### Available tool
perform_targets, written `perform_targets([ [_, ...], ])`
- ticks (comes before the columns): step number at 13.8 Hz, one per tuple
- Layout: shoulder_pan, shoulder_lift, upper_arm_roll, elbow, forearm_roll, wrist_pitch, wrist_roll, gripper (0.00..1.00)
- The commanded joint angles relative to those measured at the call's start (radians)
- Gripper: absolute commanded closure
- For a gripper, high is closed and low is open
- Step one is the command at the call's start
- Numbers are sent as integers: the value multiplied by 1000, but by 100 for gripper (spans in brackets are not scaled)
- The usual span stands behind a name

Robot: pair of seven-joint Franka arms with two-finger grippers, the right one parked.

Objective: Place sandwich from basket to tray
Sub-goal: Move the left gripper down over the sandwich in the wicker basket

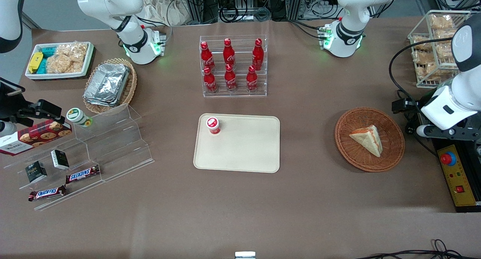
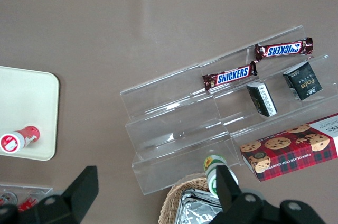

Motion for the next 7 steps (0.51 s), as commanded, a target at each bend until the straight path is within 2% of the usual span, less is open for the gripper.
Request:
perform_targets([
  [1,22,19,-17,46,-17,-32,24,0],
  [5,26,50,-12,39,-26,-26,-30,0],
  [7,44,99,-9,6,-26,-6,-334,0],
])
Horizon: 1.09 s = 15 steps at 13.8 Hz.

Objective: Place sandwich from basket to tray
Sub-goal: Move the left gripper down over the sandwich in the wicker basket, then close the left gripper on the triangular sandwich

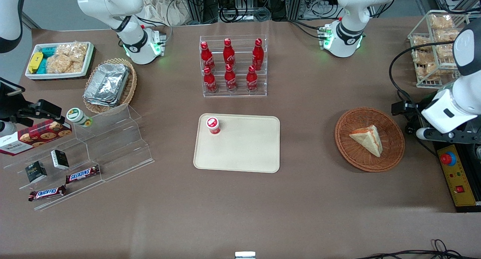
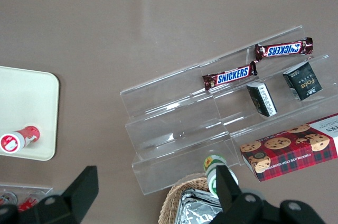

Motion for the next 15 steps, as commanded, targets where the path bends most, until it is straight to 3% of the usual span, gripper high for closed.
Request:
perform_targets([
  [1,31,76,-9,-26,-5,34,-372,0],
  [4,45,70,-8,-190,18,257,-539,0],
  [8,46,80,-6,-394,107,560,-832,0],
  [15,54,82,-5,-579,112,763,-853,0],
])
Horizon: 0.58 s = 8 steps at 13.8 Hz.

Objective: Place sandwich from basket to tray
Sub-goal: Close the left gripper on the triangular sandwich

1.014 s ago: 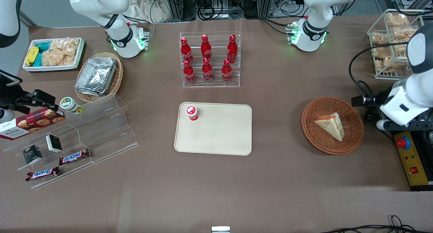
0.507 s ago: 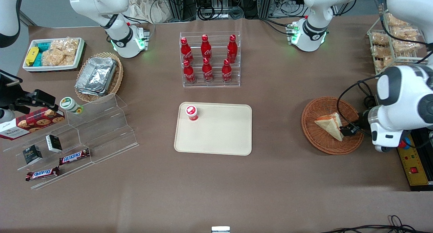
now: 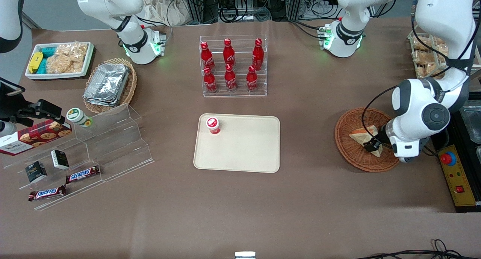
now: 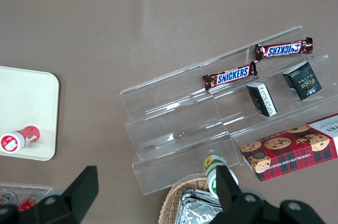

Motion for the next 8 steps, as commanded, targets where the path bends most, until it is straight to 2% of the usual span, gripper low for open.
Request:
perform_targets([
  [1,30,-22,-8,-71,22,75,-23,0],
  [4,33,10,-8,-70,22,105,-21,0],
  [5,33,19,-8,-64,22,105,-21,8],
  [6,32,25,-8,-61,21,104,-27,40],
  [7,32,25,-8,-59,21,99,-29,91],
  [8,30,27,-9,-58,21,98,-30,100],
])
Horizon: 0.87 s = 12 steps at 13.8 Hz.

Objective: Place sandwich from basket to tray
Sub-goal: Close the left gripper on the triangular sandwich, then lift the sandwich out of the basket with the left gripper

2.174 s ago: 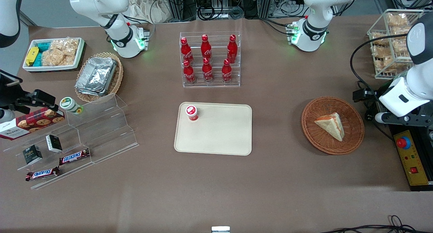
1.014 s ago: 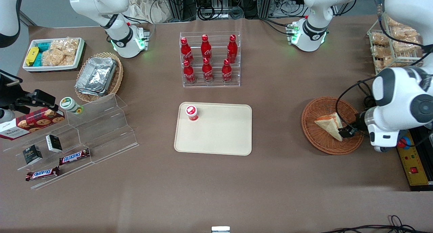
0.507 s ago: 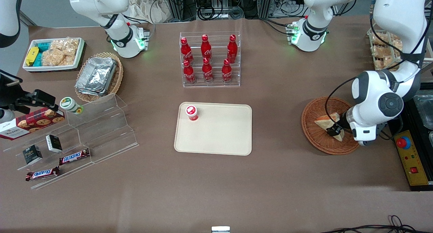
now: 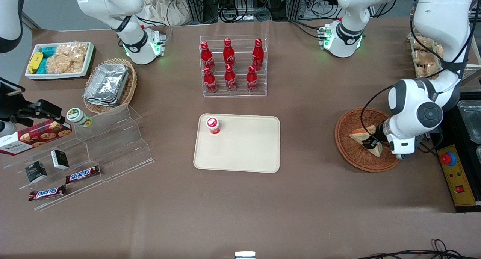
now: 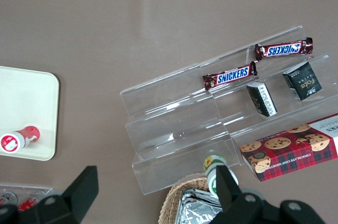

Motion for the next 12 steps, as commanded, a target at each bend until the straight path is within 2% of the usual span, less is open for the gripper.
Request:
perform_targets([
  [1,1,11,-10,17,20,8,-29,100],
  [3,-4,7,-12,37,22,-4,-18,100],
  [5,-2,-18,-13,86,22,-92,-12,100],
  [9,-7,-23,-24,372,-3,-511,216,100],
  [12,-13,-19,-102,561,-15,-697,354,100],
])
